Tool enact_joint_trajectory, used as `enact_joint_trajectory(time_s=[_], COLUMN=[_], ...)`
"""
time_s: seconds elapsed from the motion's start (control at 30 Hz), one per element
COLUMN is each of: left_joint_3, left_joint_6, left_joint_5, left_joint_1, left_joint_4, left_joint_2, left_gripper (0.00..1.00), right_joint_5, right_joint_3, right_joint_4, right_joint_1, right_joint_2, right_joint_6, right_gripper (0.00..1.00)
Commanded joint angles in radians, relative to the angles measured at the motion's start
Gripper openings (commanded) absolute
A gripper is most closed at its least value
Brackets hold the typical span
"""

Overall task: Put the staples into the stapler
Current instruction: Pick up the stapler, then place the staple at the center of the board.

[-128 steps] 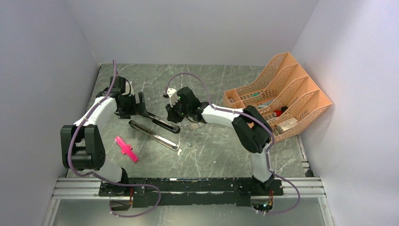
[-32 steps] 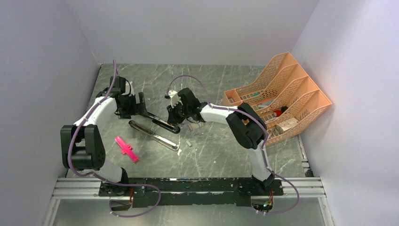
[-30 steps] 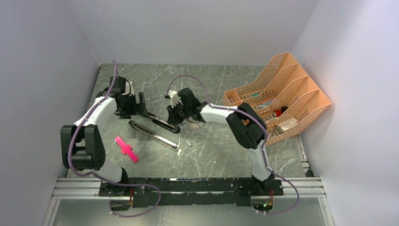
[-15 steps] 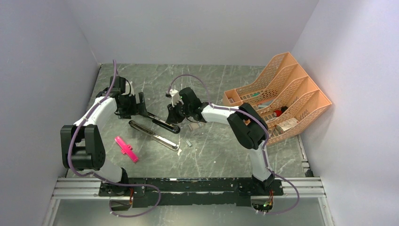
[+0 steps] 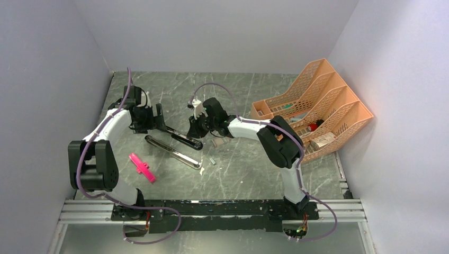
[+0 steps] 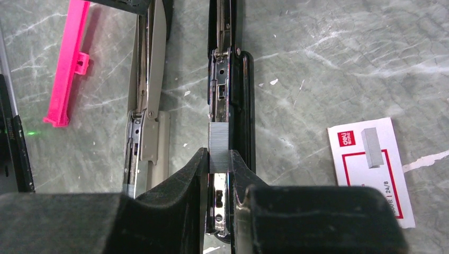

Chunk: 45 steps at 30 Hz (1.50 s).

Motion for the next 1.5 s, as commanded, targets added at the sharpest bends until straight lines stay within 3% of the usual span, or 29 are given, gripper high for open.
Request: enact_joint_trajectory(time_s=[0.0,0.47,0.63,1.0,1.27,1.47], left_joint_3=[0.003,0.004,0.002,-0.022,-0.029,-0.024], left_joint_6=[0.009,0.009,0.009,0.007,-0.031,-0.042], left_joint_5=[0.028,0.03,0.031,0.027,0.045,0.028], left_joint_1=[0.008,0.009,0.009,0.007,0.003,-0.002], left_joint_4=[0.015,0.014,0.015,0.041,0.061,0.061], left_joint_2=[0.006,0.01,0.005,-0.073,-0.163,-0.196], left_gripper=[0.95,0.94,0.94,0.94,0.95,0.96], right_joint_5=[-0.02,-0.001,-0.004,0.144,0.322,0.464], right_joint_3=[-0.031,-0.125,-0.239,-0.589,-0.641,-0.609], right_joint_4=[0.023,0.024,0.036,0.099,0.115,0.141], right_joint_1=[-0.011,-0.012,0.002,0.225,0.409,0.478], right_joint_2=[-0.064,-0.167,-0.274,-0.613,-0.565,-0.45], right_joint_6=[0.008,0.0,-0.033,-0.207,-0.272,-0.303], right_gripper=[0.06,0.05,0.05,0.08,0.08,0.07])
